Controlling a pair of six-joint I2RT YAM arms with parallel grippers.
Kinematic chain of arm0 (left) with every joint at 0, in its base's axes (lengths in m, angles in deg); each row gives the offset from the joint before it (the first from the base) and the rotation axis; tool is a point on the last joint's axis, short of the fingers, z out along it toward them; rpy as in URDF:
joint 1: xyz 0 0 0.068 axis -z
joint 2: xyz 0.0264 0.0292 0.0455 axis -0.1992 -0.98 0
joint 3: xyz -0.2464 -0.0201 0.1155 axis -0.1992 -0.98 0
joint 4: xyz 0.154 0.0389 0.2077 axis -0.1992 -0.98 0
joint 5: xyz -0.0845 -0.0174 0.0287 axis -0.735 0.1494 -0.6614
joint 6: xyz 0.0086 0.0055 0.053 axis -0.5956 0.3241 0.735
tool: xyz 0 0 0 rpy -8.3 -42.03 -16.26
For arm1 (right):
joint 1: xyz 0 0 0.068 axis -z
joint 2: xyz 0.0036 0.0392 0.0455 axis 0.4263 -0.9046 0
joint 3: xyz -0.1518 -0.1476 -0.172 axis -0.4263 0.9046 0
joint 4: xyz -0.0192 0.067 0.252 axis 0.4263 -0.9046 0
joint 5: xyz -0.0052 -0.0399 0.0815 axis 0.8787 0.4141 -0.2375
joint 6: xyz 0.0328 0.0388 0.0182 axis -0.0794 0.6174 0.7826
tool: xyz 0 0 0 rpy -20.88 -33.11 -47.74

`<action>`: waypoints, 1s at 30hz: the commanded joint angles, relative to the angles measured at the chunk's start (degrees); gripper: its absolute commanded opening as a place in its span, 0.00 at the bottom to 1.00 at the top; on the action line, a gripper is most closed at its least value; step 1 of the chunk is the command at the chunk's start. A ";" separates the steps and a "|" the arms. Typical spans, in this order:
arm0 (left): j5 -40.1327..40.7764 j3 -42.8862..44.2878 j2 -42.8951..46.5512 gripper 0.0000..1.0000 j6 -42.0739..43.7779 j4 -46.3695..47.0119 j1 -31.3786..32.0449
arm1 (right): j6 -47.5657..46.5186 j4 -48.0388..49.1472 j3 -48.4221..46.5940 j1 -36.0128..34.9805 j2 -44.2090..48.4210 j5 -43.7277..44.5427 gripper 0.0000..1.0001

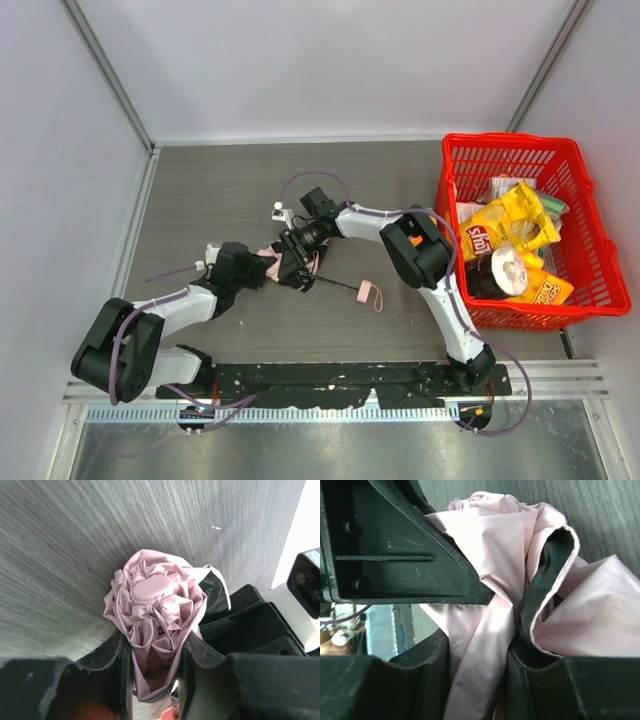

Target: Put away the umbrella

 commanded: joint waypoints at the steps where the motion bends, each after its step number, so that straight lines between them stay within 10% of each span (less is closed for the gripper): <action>1: 7.12 -0.67 1.93 0.00 4.31 -16.12 -0.28 | 4.80 -1.14 6.81 -4.03 5.69 16.77 0.40; 5: 6.42 0.48 4.40 0.00 3.52 -23.27 -0.46 | 13.42 5.89 14.53 -3.85 15.19 28.22 0.67; 15: 3.69 3.63 3.26 0.00 1.05 -28.89 -0.72 | 27.13 15.11 28.60 -17.11 36.10 73.84 0.70; 30: 1.93 4.43 3.26 0.00 0.70 -30.22 -1.78 | 17.40 7.41 18.67 -25.65 20.12 103.83 0.72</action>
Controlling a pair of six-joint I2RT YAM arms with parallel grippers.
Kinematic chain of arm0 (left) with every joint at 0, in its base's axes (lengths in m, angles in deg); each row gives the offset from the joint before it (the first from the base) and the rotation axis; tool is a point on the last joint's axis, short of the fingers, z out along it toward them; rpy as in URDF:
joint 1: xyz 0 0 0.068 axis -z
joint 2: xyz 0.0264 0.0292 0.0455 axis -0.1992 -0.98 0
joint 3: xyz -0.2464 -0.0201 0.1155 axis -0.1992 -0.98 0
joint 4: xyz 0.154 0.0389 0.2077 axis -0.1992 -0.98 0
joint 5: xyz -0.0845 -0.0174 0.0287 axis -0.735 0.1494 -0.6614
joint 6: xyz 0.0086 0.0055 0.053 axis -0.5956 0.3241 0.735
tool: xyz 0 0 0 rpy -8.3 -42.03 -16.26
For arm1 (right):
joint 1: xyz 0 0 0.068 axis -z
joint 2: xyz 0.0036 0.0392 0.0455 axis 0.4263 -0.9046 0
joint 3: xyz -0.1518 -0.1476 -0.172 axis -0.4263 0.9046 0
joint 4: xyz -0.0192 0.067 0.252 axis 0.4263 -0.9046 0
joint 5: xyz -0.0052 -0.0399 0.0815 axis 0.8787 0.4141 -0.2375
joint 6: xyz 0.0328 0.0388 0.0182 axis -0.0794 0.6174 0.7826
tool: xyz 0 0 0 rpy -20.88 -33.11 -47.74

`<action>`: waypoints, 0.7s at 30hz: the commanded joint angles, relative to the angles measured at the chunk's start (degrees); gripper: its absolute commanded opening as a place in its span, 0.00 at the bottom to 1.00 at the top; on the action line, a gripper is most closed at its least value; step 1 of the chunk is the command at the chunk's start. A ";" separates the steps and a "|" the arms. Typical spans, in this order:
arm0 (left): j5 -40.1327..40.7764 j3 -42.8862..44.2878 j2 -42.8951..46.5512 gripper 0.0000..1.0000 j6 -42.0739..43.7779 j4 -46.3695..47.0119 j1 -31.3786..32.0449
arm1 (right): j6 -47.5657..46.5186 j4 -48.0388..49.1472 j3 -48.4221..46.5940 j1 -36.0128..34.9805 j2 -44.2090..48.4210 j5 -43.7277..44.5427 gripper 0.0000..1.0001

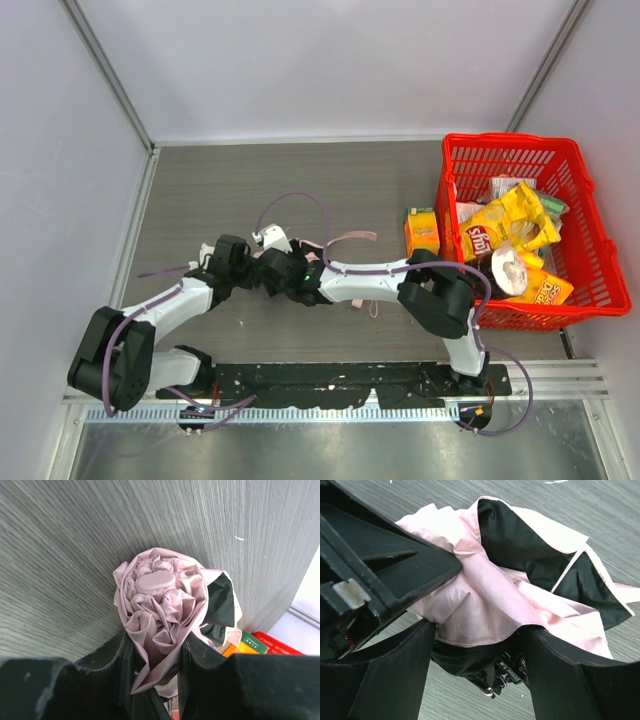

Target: Put away the umbrella

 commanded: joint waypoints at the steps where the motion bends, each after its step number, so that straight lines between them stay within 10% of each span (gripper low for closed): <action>1: 2.22 -1.99 -0.17 0.00 1.81 -10.88 -0.66 | -2.23 -3.01 1.15 -0.34 -1.54 13.89 0.71; 21: 1.52 -2.26 -1.40 0.00 2.87 -10.00 -2.60 | -12.94 2.67 19.18 -0.42 22.27 -4.19 0.66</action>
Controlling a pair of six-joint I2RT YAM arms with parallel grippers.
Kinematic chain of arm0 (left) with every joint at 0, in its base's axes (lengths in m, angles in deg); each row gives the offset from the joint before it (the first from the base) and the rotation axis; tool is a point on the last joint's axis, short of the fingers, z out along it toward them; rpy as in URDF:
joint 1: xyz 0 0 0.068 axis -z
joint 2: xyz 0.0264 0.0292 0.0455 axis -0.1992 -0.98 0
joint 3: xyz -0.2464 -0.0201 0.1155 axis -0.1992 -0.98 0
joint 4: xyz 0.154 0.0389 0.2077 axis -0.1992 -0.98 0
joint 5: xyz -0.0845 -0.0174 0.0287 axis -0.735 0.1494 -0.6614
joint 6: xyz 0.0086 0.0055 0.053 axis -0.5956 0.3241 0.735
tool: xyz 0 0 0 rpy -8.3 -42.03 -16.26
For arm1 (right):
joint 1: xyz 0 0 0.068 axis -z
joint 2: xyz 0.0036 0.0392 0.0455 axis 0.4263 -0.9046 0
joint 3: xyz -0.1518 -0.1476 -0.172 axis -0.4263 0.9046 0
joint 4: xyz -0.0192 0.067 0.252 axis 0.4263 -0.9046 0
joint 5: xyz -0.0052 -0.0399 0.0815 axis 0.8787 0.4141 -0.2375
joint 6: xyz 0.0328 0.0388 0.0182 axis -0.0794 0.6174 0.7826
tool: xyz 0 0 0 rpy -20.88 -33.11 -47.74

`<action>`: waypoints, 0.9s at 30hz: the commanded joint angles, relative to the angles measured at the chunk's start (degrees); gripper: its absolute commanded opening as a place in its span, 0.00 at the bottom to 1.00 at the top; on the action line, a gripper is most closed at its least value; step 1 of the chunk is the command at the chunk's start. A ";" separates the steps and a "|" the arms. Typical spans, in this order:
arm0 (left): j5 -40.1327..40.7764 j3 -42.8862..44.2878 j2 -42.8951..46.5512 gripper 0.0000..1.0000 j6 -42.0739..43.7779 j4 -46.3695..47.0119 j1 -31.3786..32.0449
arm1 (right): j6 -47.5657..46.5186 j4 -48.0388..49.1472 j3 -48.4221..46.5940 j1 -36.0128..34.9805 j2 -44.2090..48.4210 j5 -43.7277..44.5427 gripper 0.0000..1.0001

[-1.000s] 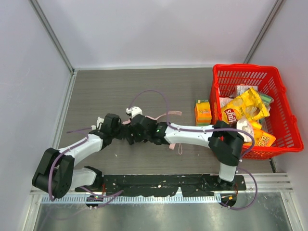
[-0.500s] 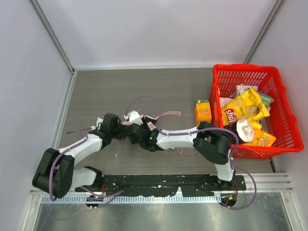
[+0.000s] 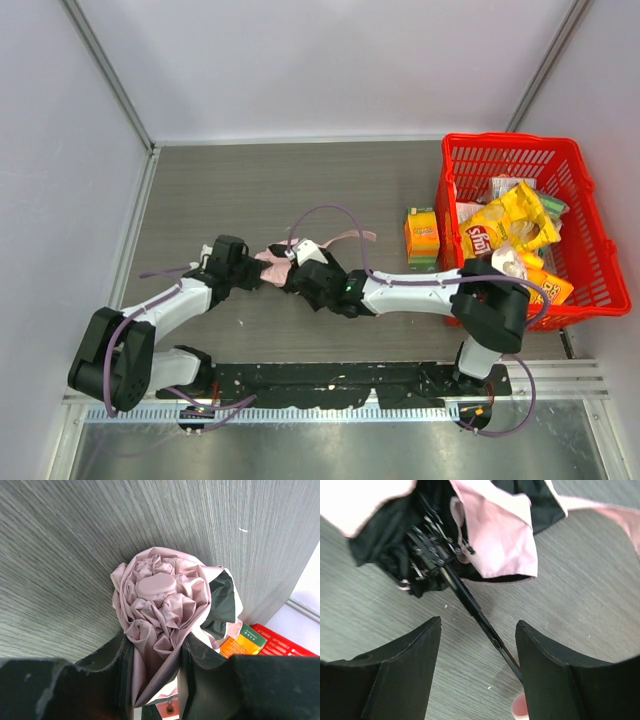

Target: Put away the umbrella

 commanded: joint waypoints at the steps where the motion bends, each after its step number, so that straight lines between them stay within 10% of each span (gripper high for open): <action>1: 4.84 -1.82 -1.14 0.00 2.89 -10.46 -1.11 | -9.86 8.58 -1.15 -0.10 7.13 -5.83 0.67; 18: 2.73 -2.00 -1.40 0.00 2.10 -13.88 -1.64 | -38.79 38.48 -4.40 1.75 -9.47 -25.25 0.79; 27: 0.18 -0.33 -1.31 0.00 1.84 -16.43 -2.17 | -38.97 38.39 -2.12 1.84 -18.08 -9.73 0.75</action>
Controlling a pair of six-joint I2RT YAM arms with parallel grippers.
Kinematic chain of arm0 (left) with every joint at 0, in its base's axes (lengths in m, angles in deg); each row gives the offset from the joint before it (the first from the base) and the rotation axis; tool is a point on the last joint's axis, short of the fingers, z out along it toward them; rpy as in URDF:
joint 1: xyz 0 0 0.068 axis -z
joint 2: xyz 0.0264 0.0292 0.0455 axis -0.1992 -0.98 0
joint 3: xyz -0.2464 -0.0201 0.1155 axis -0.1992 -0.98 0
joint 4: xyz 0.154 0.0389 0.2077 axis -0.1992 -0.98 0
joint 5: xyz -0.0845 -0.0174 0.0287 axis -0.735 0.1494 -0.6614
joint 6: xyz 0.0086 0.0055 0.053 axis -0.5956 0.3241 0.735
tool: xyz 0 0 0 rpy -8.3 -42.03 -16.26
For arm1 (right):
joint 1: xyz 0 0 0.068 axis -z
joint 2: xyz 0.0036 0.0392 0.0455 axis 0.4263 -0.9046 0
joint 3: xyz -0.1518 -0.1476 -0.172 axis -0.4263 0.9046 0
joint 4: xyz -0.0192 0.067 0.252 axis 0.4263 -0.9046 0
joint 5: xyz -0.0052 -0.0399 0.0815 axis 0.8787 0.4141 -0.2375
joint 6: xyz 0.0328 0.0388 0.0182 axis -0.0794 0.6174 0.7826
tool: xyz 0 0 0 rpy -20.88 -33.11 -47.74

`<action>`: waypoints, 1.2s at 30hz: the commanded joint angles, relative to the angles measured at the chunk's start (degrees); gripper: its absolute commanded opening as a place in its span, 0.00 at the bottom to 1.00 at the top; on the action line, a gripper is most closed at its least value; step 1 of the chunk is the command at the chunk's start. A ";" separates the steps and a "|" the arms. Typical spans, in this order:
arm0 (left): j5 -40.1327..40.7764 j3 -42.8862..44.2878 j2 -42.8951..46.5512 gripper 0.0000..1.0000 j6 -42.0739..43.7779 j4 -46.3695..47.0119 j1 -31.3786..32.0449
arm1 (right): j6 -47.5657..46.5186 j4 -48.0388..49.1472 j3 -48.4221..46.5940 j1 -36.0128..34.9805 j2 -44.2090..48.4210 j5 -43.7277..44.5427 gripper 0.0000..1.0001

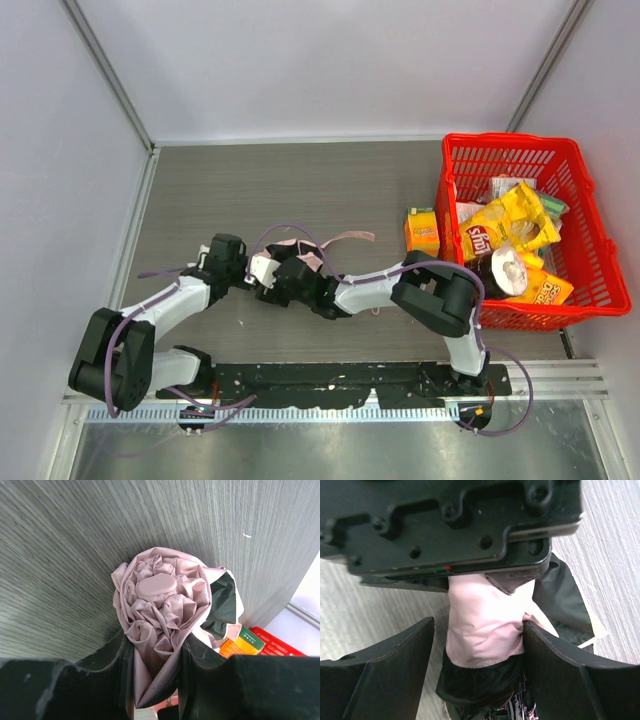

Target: Put away the umbrella

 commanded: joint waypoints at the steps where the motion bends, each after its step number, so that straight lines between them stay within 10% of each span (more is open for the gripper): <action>1: 1.45 -0.90 -0.96 0.00 1.93 -14.73 -0.77 | -1.51 2.52 1.51 0.37 -4.92 10.71 0.75; 5: 0.57 -0.54 -0.17 0.00 1.57 -15.70 -0.77 | -1.25 0.25 1.69 0.63 -7.65 17.22 0.63; 13: 0.39 -2.21 1.50 0.00 1.04 -12.99 -0.86 | 1.65 -7.22 3.35 0.99 -7.31 11.10 0.01; 16: 2.32 -3.53 4.04 0.09 1.57 -9.99 -0.94 | 3.67 -11.35 3.01 1.34 -6.61 4.50 0.01; 21: 7.41 -5.55 11.77 0.96 6.84 -4.90 -0.94 | 7.97 -14.96 3.27 3.79 -5.55 -9.63 0.01; 36: 3.74 -20.93 39.73 1.00 11.94 7.84 -2.09 | 26.32 -28.86 -9.11 17.85 -15.82 -54.64 0.01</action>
